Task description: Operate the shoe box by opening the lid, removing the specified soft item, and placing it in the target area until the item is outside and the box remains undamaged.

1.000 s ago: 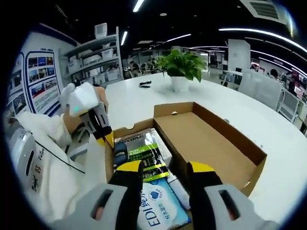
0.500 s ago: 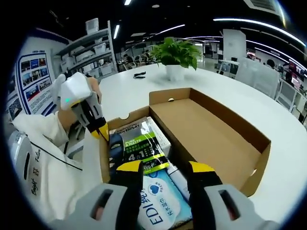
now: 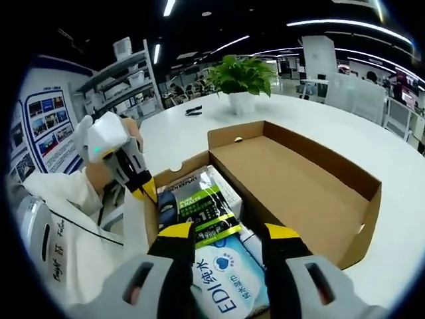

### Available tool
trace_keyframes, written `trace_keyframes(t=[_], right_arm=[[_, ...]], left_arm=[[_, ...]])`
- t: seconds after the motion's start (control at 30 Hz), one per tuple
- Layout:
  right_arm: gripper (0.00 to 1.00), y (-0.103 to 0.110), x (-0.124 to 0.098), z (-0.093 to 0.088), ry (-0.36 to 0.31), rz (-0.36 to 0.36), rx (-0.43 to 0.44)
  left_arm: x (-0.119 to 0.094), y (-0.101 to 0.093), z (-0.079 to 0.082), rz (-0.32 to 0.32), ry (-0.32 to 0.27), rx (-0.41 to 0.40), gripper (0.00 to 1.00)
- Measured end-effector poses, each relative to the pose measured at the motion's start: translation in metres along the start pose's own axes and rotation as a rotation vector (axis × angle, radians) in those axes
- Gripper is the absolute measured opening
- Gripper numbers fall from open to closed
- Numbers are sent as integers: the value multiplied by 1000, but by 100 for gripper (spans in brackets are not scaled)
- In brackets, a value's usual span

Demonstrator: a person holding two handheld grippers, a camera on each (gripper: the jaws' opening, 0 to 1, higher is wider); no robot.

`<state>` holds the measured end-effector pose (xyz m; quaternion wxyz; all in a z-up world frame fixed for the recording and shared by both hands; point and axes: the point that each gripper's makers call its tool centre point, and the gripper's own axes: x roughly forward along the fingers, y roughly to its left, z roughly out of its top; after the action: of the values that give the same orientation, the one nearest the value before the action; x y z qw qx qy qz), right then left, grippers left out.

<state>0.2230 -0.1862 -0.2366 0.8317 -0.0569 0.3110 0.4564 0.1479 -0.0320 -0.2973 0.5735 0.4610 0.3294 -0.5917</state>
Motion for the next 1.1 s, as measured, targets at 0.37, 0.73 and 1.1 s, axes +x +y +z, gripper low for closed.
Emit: trace_keyframes(t=[0.37,0.73,1.1], right_arm=[[40,3,-8,14,-87,33,66],[32,-4,-1,12,-77,5,32],[47,-6,3,12,-84,2,90]], left_arm=[[0,0,0,0,7,0,2],[0,-1,0,-7,8,18,2],[0,0,0,-21,2,-2,2]])
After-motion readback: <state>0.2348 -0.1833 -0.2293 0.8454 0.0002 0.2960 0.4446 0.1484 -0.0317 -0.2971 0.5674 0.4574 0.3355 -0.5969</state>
